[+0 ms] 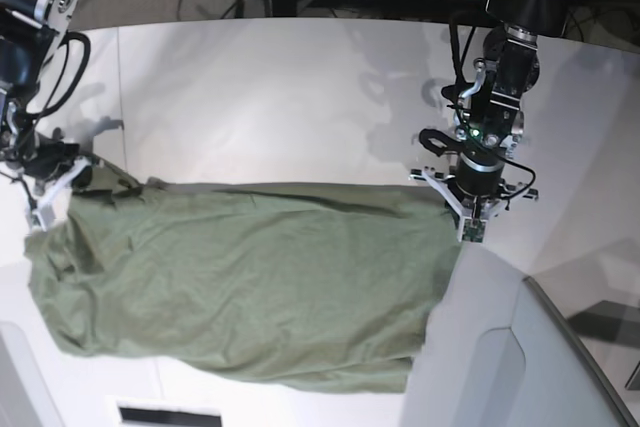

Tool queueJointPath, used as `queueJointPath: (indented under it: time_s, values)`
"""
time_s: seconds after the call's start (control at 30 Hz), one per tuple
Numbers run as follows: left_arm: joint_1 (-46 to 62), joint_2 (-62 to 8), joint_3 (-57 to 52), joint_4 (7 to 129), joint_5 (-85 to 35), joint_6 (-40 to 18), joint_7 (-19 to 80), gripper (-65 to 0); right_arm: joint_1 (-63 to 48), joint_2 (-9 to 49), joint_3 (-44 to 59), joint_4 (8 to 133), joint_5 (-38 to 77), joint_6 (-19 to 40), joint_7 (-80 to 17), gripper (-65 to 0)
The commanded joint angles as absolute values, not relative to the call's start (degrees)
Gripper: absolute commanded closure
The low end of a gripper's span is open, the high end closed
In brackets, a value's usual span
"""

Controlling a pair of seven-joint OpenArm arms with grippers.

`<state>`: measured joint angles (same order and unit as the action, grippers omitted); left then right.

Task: Layout the t-shirt on the table in an organized manner, then fold the t-shirt properly
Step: 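Lay the shirt flat on the table, dragging it with both grippers, then open both grippers and release the shirt shoulders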

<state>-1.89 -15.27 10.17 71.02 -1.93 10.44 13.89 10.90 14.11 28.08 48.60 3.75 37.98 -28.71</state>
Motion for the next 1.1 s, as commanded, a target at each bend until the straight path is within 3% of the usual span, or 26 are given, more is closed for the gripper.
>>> queueJointPath:
  time_s: [0.0, 0.27, 0.4, 0.77, 1.07]
  values:
    - [-2.9, -15.8, 9.9, 72.0, -1.7, 10.7, 12.5, 0.0, 10.2, 15.2, 28.3, 52.1, 3.6, 38.0, -30.0, 0.0]
    - [0.2, -16.0, 9.9, 72.6, -1.7, 10.7, 12.4, 0.0, -3.3, 10.0, 28.4, 78.8, 3.6, 38.0, -42.6, 0.0]
    - [2.5, -16.0, 9.5, 73.9, -1.7, 10.7, 12.4, 0.0, -8.2, 7.2, 28.4, 85.8, 3.6, 38.0, -45.8, 0.0]
    - [5.4, -14.8, 9.3, 76.2, 13.6, 10.7, 12.3, 0.0, -19.1, 5.4, 28.4, 93.3, 3.6, 38.0, -46.9, 0.0]
    - [8.1, -15.1, 9.3, 76.5, 15.4, 10.7, 12.3, 0.0, -23.4, 4.3, 28.4, 96.0, 3.6, 38.2, -47.1, 0.0]
